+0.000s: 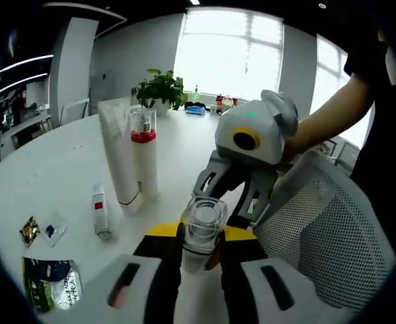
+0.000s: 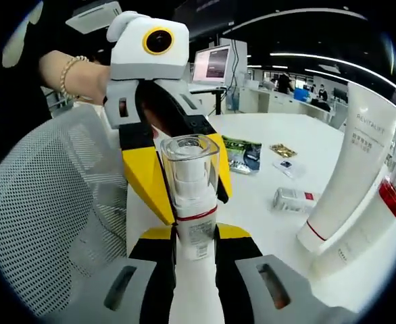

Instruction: Arrange the skincare products in the storage area until every visible bottle or jar stands upright without overlapping.

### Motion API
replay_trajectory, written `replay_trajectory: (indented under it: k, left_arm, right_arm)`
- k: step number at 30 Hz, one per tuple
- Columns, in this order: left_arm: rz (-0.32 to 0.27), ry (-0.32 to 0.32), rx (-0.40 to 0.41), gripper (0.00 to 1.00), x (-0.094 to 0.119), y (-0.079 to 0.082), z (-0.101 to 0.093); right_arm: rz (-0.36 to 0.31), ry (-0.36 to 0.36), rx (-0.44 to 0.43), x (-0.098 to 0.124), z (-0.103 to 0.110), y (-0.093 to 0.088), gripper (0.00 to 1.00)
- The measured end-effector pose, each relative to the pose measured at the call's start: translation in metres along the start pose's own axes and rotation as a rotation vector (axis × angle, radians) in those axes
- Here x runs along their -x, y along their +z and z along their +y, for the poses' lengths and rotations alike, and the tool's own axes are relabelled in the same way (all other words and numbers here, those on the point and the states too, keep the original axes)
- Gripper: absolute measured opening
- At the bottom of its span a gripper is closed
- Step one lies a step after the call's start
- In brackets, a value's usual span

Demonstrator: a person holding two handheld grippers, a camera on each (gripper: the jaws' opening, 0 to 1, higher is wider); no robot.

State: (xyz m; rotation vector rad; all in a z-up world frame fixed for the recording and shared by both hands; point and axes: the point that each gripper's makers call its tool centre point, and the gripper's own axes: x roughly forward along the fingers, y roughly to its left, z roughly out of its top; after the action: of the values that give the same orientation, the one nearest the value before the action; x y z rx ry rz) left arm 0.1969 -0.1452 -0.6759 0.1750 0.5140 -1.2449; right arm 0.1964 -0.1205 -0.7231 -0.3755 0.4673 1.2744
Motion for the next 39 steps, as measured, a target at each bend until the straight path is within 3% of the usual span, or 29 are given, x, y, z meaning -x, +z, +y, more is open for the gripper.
replay_trajectory:
  k: [32, 39]
  left_arm:
    - [-0.029, -0.007, 0.075, 0.18, -0.002, -0.001, 0.001]
    - [-0.033, 0.023, 0.096, 0.26, 0.003, 0.0, 0.003]
  right_arm:
    - [0.008, 0.018, -0.023, -0.007, -0.005, -0.011, 0.21]
    - [0.013, 0.008, -0.038, 0.0, -0.016, -0.019, 0.2]
